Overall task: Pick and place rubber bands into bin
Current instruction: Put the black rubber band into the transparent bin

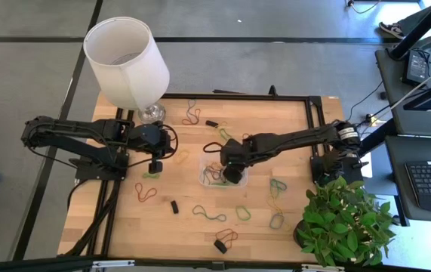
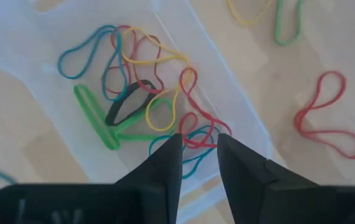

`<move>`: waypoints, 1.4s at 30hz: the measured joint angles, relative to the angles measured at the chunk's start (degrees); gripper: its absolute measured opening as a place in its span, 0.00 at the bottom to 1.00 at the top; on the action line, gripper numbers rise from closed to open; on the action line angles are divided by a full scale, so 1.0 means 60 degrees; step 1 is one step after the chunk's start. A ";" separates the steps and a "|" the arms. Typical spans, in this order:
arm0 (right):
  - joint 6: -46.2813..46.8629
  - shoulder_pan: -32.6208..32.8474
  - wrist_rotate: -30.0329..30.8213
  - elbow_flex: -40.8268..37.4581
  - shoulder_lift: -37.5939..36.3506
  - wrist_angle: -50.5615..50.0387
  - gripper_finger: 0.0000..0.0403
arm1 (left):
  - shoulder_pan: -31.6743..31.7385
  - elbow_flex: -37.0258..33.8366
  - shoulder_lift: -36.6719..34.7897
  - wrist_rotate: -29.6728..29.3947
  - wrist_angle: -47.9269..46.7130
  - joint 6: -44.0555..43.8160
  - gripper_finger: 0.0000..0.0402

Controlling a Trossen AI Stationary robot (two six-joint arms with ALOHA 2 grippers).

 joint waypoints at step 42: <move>-0.6063 -0.4005 -0.4547 -0.9121 -0.8231 0.6843 0.01 | 0.2546 0.3845 0.5869 -0.0842 0.2410 -0.0237 0.01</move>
